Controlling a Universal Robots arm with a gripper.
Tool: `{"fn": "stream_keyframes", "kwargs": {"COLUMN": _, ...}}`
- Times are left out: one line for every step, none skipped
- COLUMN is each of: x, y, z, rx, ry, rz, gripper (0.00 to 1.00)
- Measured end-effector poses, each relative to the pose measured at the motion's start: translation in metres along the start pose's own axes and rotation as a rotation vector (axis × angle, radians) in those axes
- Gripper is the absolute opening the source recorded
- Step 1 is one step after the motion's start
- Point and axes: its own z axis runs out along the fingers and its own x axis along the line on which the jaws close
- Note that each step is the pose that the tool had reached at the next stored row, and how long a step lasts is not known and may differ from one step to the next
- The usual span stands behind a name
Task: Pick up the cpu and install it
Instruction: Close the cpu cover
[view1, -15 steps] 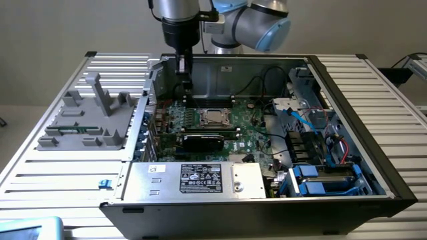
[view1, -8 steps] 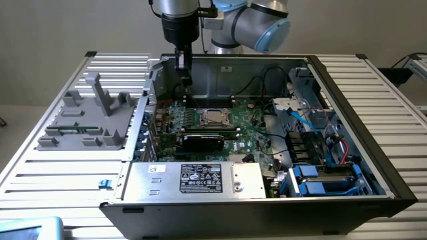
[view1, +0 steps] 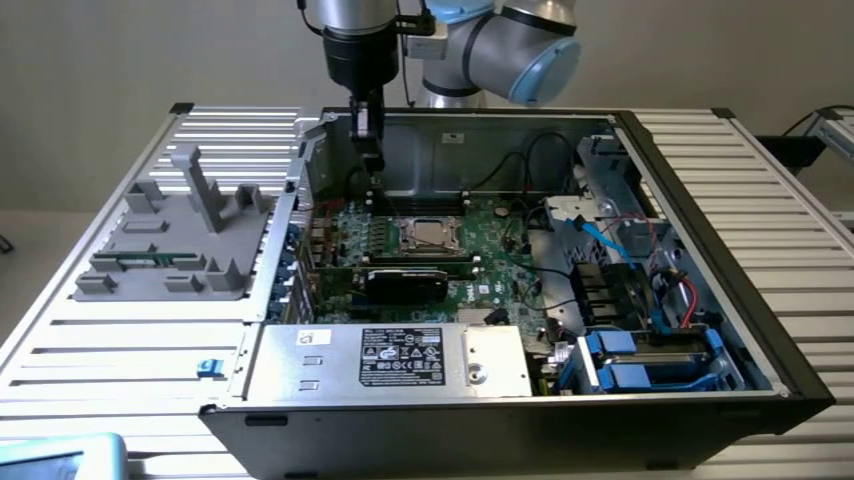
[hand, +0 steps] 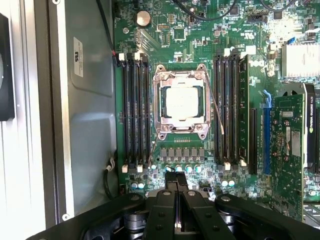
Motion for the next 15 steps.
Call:
{"fn": "stream_keyframes", "kwargs": {"x": 0.0000, "y": 0.0000, "z": 0.0000, "rx": 0.0000, "ry": 0.0000, "rz": 0.000, "gripper": 0.11}}
{"fn": "stream_keyframes", "kwargs": {"x": 0.0000, "y": 0.0000, "z": 0.0000, "rx": 0.0000, "ry": 0.0000, "rz": 0.000, "gripper": 0.11}}
{"fn": "stream_keyframes", "kwargs": {"x": 0.0000, "y": 0.0000, "z": 0.0000, "rx": 0.0000, "ry": 0.0000, "rz": 0.000, "gripper": 0.11}}
{"fn": "stream_keyframes", "kwargs": {"x": 0.0000, "y": 0.0000, "z": 0.0000, "rx": 0.0000, "ry": 0.0000, "rz": 0.000, "gripper": 0.11}}
{"fn": "stream_keyframes", "kwargs": {"x": 0.0000, "y": 0.0000, "z": 0.0000, "rx": 0.0000, "ry": 0.0000, "rz": 0.000, "gripper": 0.11}}
{"fn": "stream_keyframes", "kwargs": {"x": 0.0000, "y": 0.0000, "z": 0.0000, "rx": 0.0000, "ry": 0.0000, "rz": 0.000, "gripper": 0.11}}
{"fn": "stream_keyframes", "kwargs": {"x": 0.0000, "y": 0.0000, "z": 0.0000, "rx": 0.0000, "ry": -0.0001, "rz": 0.002, "gripper": 0.11}}
{"fn": "stream_keyframes", "kwargs": {"x": 0.0000, "y": 0.0000, "z": 0.0000, "rx": -0.0002, "ry": -0.0005, "rz": 0.012, "gripper": 0.11}}
{"fn": "stream_keyframes", "kwargs": {"x": 0.0000, "y": 0.0000, "z": 0.0000, "rx": -0.0005, "ry": -0.0009, "rz": 0.026, "gripper": 0.11}}
{"fn": "stream_keyframes", "kwargs": {"x": 0.0000, "y": 0.0000, "z": 0.0000, "rx": -0.0008, "ry": -0.0014, "rz": 0.040, "gripper": 0.11}}
{"fn": "stream_keyframes", "kwargs": {"x": 0.0000, "y": 0.0000, "z": 0.0000, "rx": -0.0012, "ry": -0.0020, "rz": 0.055, "gripper": 0.11}}
{"fn": "stream_keyframes", "kwargs": {"x": 0.0000, "y": 0.0000, "z": 0.0000, "rx": -0.0016, "ry": -0.0026, "rz": 0.071, "gripper": 0.11}}
{"fn": "stream_keyframes", "kwargs": {"x": 0.0000, "y": 0.0000, "z": 0.0000, "rx": -0.0019, "ry": -0.0032, "rz": 0.086, "gripper": 0.11}}
{"fn": "stream_keyframes", "kwargs": {"x": 0.0000, "y": 0.0000, "z": 0.0000, "rx": -0.0023, "ry": -0.0037, "rz": 0.101, "gripper": 0.11}}
{"fn": "stream_keyframes", "kwargs": {"x": 0.0000, "y": 0.0000, "z": 0.0000, "rx": -0.0026, "ry": -0.0043, "rz": 0.116, "gripper": 0.11}}
